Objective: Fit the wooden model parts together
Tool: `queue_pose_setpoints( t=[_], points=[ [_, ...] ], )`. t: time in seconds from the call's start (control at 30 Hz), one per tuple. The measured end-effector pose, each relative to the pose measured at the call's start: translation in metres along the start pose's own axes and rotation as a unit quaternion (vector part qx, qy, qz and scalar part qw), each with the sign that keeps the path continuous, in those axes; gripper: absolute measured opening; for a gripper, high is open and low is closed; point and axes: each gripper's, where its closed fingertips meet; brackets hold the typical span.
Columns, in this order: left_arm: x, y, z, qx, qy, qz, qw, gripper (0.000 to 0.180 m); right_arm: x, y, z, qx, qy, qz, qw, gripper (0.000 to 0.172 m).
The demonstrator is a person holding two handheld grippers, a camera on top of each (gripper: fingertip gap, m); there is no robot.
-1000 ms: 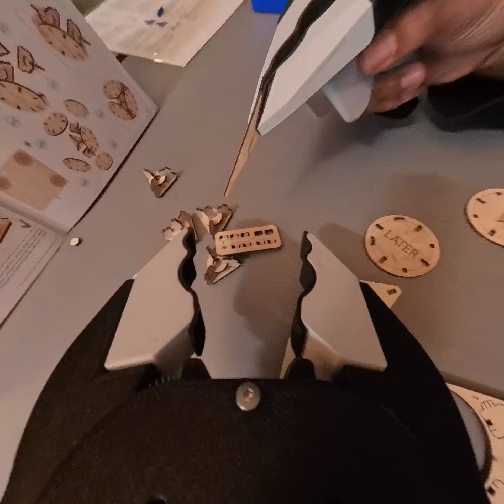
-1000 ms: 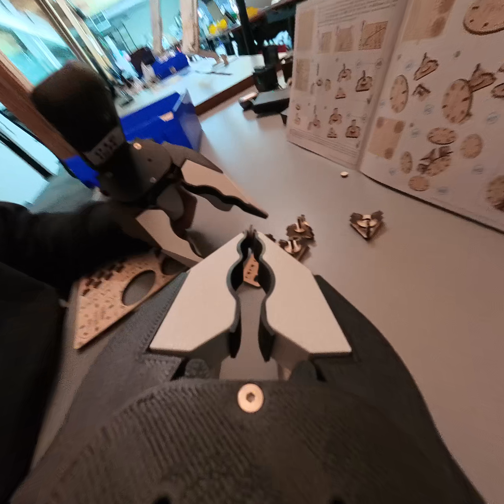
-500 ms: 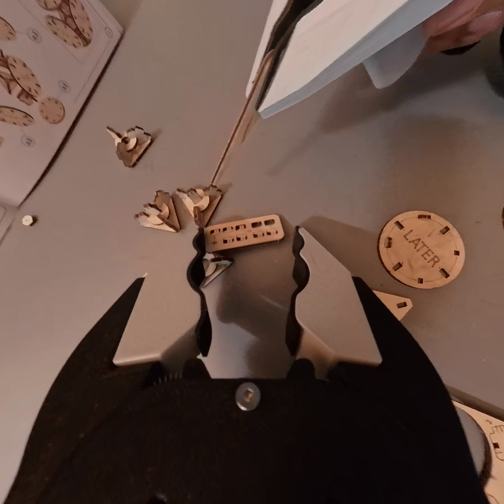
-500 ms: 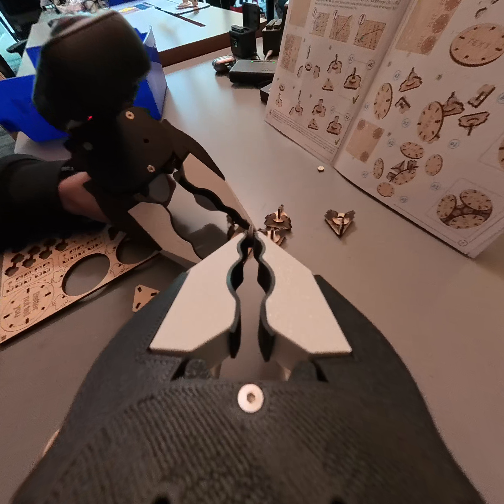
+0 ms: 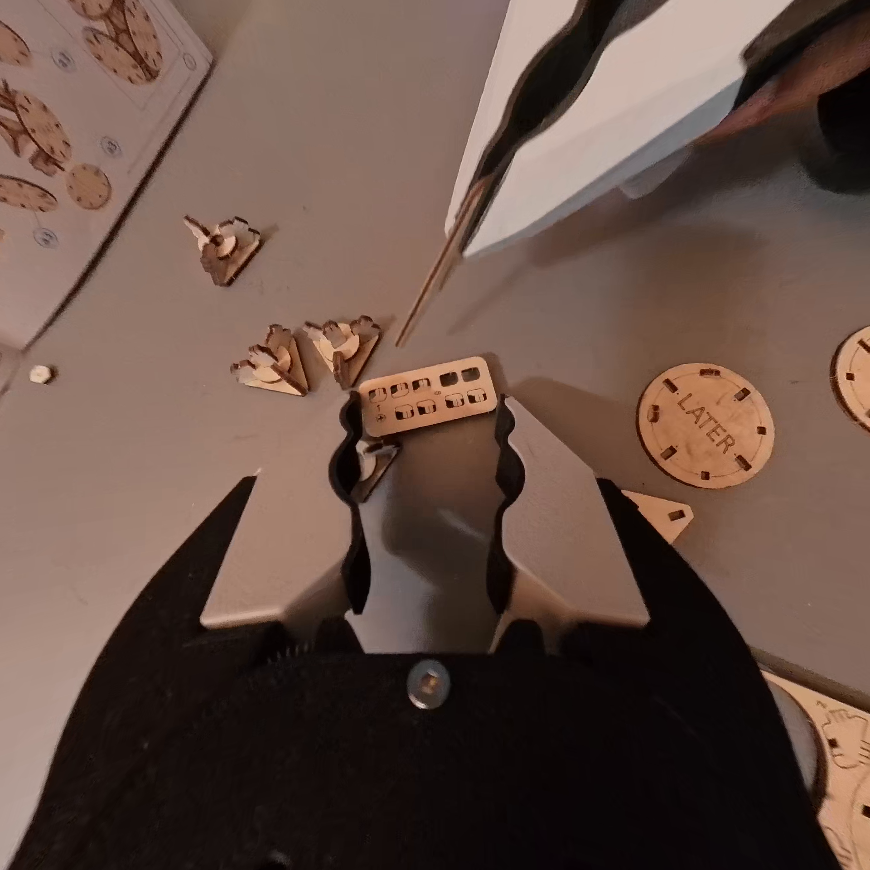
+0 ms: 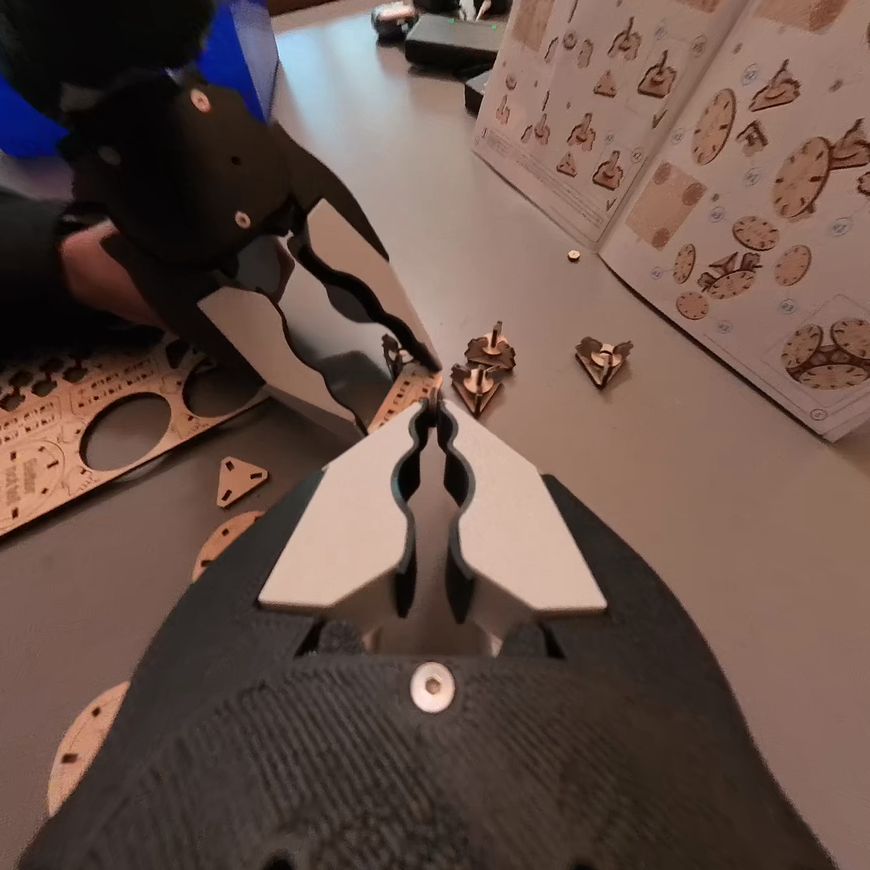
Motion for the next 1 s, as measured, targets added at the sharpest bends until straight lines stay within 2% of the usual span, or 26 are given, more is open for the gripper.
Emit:
queue_pose_setpoints(
  t=[0.23,0.63,0.77,0.87,1.0],
  points=[
    [0.000,0.001,-0.002,0.054,-0.069,-0.017,0.996,0.055,-0.012,-0.006,-0.007,-0.035,0.078,-0.053,0.995,0.001],
    [0.003,0.000,-0.002,0.060,-0.068,-0.007,0.996,0.054,-0.015,-0.010,-0.013,-0.065,0.115,-0.072,0.989,0.001],
    [0.002,0.000,-0.002,0.056,-0.061,-0.004,0.997,0.054,-0.014,-0.011,-0.013,-0.062,0.103,-0.072,0.990,0.001],
    [0.001,-0.001,-0.002,0.051,-0.055,-0.005,0.997,0.054,-0.015,-0.012,-0.011,-0.037,0.062,-0.069,0.995,0.001],
    [0.001,-0.001,-0.004,0.056,-0.052,-0.006,0.997,0.054,-0.025,-0.013,-0.003,-0.028,0.031,-0.096,0.995,0.001]
  ],
)
Point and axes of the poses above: each gripper's, where its closed fingertips meet, y back along the fingers, x out of its top, z = x × y across the jaws, and after that the axes turned 11 degrees about -y, right-handed
